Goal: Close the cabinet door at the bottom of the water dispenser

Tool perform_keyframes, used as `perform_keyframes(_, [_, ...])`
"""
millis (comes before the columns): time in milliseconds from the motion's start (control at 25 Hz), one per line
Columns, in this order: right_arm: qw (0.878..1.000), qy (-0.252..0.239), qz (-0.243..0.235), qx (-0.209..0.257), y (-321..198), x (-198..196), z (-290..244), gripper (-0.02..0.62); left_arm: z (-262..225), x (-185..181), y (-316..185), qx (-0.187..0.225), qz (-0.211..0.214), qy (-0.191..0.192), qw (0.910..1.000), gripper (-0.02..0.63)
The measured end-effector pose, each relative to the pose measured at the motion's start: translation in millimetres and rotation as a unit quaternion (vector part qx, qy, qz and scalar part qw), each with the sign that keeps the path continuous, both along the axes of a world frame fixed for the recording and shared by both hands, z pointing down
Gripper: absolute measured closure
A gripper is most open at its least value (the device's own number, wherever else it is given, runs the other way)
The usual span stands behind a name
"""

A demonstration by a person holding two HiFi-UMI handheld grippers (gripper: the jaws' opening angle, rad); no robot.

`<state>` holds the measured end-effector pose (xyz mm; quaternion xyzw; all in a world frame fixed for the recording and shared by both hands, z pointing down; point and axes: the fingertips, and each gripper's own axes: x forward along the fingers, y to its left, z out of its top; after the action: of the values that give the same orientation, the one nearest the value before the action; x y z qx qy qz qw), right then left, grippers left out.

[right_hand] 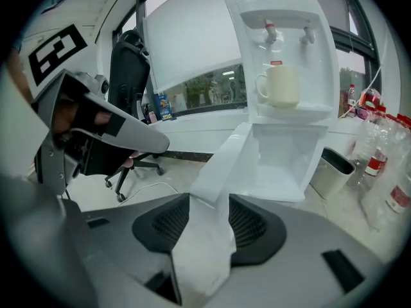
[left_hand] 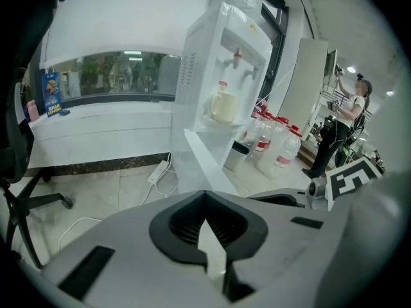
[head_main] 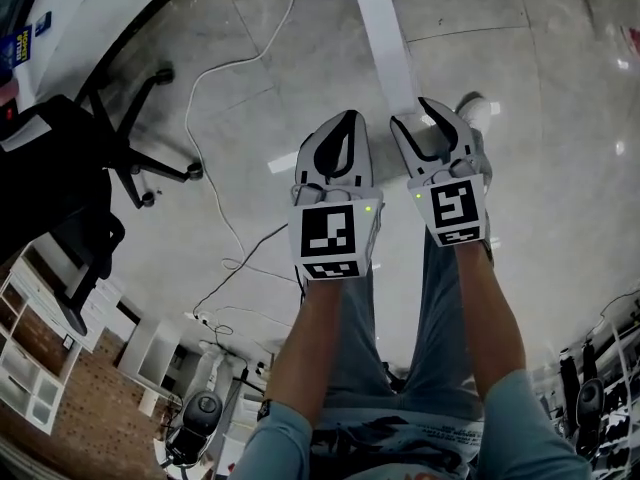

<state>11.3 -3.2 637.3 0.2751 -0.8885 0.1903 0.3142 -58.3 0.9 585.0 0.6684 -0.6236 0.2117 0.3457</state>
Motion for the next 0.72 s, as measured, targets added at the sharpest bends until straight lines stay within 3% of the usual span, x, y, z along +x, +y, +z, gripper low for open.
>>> perform_keyframes(160, [1.000, -0.001, 0.000, -0.005, -0.7, -2.5, 6.6, 0.407, 5.4, 0.4, -5.4, -0.005, -0.014, -0.001, 0.9999, 0.598])
perform_keyframes(720, [1.000, -0.009, 0.013, -0.017, -13.3, 20.6, 7.6, 0.407, 13.0, 25.3, -23.0, -0.017, 0.002, -0.010, 0.9998, 0.598])
